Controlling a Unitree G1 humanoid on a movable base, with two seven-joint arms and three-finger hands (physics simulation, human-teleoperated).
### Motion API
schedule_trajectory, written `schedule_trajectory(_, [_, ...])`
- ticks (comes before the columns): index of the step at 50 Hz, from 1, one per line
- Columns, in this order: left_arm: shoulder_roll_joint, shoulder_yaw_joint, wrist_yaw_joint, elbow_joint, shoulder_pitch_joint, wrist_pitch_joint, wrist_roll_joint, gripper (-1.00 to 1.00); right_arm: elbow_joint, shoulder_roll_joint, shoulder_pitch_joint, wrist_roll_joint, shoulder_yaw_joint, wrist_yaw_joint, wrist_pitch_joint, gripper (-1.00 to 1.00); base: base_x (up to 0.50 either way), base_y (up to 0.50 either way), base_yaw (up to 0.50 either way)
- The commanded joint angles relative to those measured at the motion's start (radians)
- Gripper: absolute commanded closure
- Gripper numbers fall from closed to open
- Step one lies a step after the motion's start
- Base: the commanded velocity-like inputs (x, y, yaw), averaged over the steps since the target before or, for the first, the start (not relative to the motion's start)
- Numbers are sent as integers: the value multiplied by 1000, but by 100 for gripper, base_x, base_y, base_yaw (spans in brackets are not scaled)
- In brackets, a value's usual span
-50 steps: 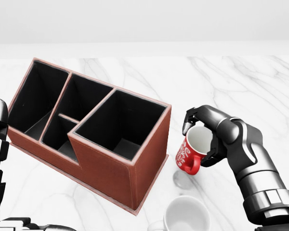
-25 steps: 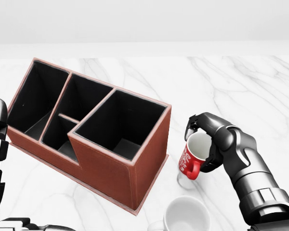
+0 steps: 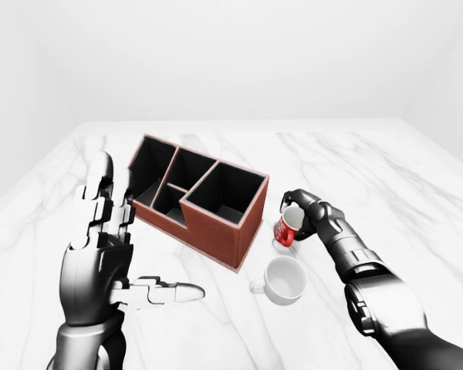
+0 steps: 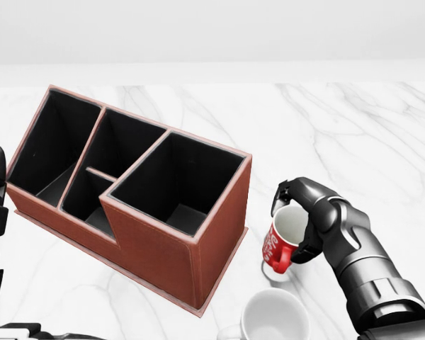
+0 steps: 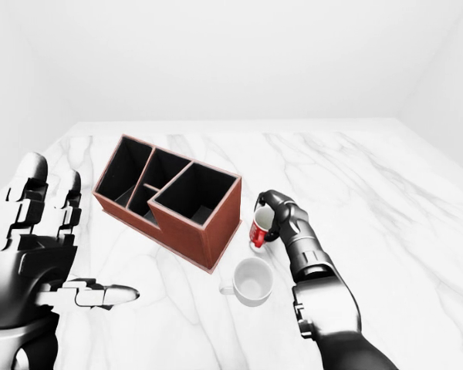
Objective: Pick up the red mug and place it to the right of the caddy.
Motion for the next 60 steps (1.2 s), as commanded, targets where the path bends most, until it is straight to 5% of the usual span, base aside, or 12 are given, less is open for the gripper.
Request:
schedule_trajectory(1, [-2,-1,-2,-14,8,0,-1,-100,54,7,-13,4,-6,-49,0,100,0,0,0])
schedule_trajectory(60, [-6,6,-10,-31,12,0,-12,-100,173,64,-23,23,15,-145,0,100,0,0,0])
